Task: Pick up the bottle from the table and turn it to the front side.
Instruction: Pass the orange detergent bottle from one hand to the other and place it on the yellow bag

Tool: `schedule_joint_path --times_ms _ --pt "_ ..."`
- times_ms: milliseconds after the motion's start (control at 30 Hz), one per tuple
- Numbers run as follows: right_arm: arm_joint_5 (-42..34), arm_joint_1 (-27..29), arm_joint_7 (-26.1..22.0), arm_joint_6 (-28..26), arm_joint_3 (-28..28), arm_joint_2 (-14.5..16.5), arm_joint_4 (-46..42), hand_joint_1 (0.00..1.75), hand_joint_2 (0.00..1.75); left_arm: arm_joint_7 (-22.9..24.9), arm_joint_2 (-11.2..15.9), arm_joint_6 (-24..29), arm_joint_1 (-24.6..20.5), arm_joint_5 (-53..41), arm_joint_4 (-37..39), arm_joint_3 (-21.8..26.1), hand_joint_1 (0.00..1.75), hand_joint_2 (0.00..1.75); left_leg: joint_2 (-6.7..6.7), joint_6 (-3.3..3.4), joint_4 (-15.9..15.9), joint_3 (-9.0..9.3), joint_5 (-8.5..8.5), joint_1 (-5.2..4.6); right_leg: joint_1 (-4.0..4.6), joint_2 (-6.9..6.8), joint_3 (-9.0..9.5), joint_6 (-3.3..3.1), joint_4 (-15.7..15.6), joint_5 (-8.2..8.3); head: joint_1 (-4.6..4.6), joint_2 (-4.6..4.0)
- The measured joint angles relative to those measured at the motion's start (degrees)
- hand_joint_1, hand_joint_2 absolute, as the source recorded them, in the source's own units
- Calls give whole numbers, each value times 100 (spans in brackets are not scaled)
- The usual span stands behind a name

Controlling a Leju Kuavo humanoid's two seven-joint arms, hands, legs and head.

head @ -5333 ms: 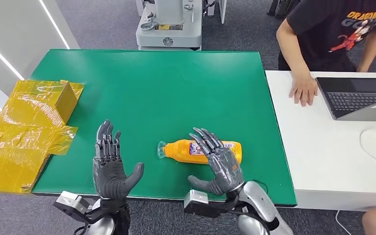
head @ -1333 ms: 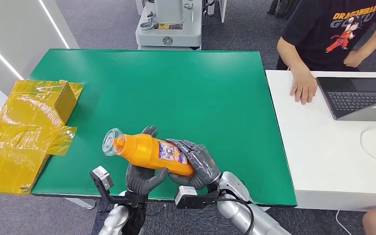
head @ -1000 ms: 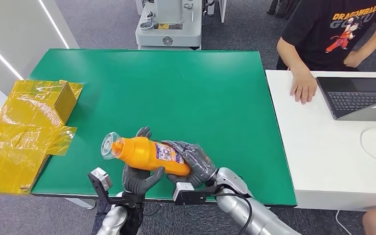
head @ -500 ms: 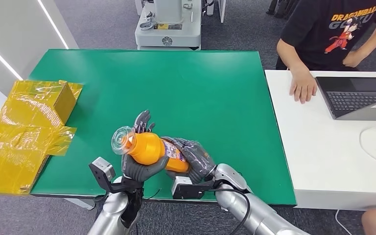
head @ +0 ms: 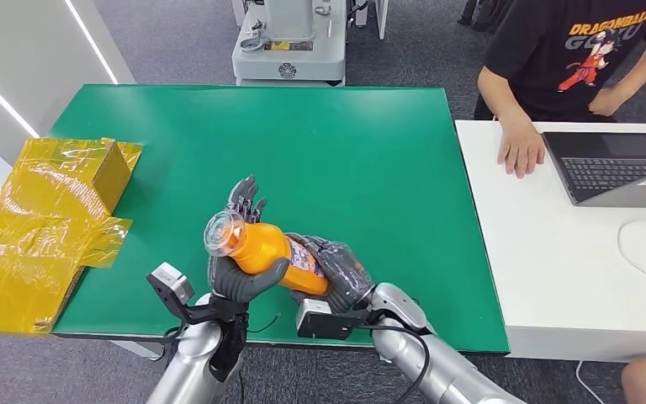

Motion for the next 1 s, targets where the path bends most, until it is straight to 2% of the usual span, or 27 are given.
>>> schedule_joint_path --times_ms 100,233,1000 --pt "23 22 5 10 -49 -2 -49 175 175 -3 -12 -33 -37 0 -10 -11 0 175 0 0 1 0 0 0 0 0 0 0 0 0 0 0" --pt "44 31 7 13 -100 -2 -85 175 175 -3 -20 -52 -72 -1 -11 -16 175 175 0 0 0 0 0 0 0 0 0 0 0 0 0 0" --pt "-79 186 45 -288 -237 -19 -148 175 175 255 -33 -128 -172 -120 -90 -106 175 175 -2 0 -1 -1 0 0 0 -1 1 0 1 0 0 0"
